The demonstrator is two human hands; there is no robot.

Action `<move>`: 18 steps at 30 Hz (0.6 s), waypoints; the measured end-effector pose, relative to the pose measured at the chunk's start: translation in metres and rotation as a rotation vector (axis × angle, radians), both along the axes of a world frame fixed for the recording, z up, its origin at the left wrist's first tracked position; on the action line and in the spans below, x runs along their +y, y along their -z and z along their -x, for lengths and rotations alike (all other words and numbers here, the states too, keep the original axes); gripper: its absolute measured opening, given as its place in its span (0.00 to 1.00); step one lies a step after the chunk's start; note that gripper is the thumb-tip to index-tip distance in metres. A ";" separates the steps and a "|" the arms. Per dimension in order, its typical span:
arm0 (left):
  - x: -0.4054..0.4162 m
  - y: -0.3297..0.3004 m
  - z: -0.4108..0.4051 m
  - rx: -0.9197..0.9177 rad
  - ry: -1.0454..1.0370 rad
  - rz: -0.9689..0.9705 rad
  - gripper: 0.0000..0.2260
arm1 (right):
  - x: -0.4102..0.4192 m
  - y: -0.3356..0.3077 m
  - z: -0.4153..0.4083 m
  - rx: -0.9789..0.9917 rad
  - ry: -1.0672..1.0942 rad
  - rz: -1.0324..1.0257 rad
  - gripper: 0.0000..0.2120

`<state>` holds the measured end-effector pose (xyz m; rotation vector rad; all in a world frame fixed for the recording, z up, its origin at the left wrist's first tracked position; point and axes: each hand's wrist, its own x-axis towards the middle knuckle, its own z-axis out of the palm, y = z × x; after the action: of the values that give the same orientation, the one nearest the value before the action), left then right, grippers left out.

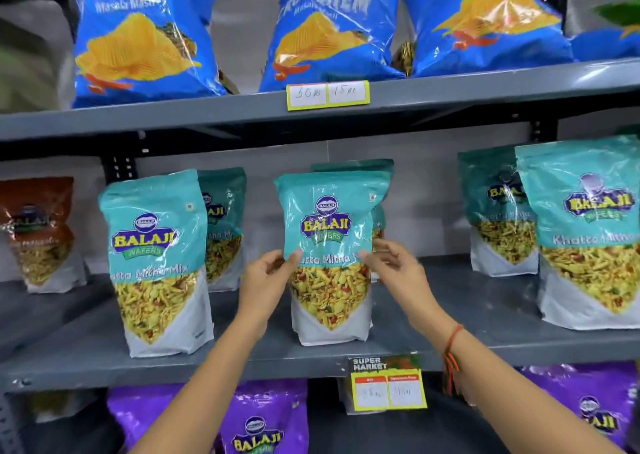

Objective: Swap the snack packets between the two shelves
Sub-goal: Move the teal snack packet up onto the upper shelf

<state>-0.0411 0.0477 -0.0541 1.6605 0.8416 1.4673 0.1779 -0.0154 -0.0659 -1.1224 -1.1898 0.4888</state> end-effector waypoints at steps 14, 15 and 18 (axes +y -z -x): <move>0.001 0.059 0.014 0.444 0.076 0.180 0.34 | -0.015 0.032 -0.016 -0.494 -0.203 0.389 0.37; -0.001 0.058 0.010 0.456 0.071 0.178 0.34 | -0.017 0.032 -0.019 -0.493 -0.194 0.393 0.37; -0.001 0.056 -0.007 0.479 0.062 0.168 0.34 | -0.020 0.031 -0.034 -0.482 -0.167 0.405 0.36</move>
<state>-0.0339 0.0463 -0.1103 1.9166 1.1233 0.9358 0.2119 -0.0358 -0.0965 -1.5511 -1.6613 0.6260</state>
